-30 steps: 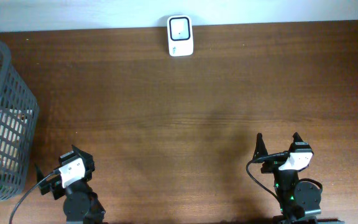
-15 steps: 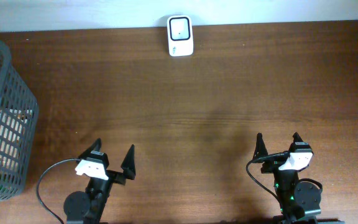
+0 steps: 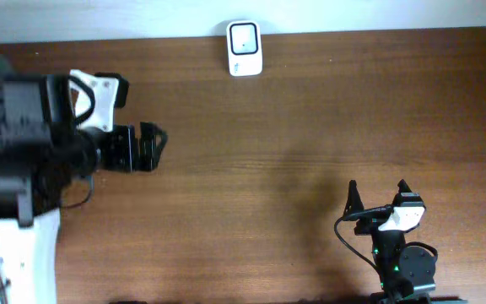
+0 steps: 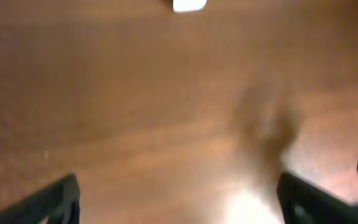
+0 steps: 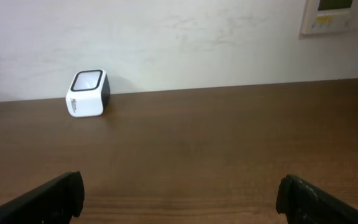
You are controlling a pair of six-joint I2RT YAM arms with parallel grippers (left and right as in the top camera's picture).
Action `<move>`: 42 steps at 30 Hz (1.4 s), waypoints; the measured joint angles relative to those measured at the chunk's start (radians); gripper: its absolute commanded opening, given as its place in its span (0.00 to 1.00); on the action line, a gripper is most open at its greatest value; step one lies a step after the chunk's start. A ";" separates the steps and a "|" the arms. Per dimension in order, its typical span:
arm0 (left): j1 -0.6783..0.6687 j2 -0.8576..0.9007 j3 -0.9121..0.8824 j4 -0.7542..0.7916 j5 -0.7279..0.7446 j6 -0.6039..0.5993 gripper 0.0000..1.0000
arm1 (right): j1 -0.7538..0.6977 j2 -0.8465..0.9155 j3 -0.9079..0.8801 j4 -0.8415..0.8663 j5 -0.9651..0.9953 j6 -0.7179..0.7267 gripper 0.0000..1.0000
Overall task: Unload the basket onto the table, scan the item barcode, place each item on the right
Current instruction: 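Reach the left gripper into the grey basket toward the green-capped jar, then lift the green-capped jar with the left gripper and set it mid-table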
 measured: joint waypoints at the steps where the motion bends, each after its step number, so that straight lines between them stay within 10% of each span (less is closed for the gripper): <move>1: 0.000 0.078 0.118 -0.068 -0.004 0.011 0.99 | 0.000 0.000 0.000 0.000 0.000 0.000 0.98; 8: 0.076 0.225 0.275 -0.080 -0.051 -0.088 0.99 | 0.000 -0.001 0.000 0.000 0.000 0.000 0.98; 11: 0.341 0.217 0.509 -0.114 -0.228 -0.216 0.99 | 0.000 -0.001 -0.001 0.000 0.000 0.000 0.98; 18: 0.871 0.313 0.436 -0.236 -0.377 -0.427 1.00 | 0.000 0.000 -0.001 0.000 0.000 0.000 0.98; 42: 1.015 0.577 -0.136 0.134 -0.489 -0.357 0.96 | 0.000 0.000 -0.001 0.000 0.000 0.000 0.98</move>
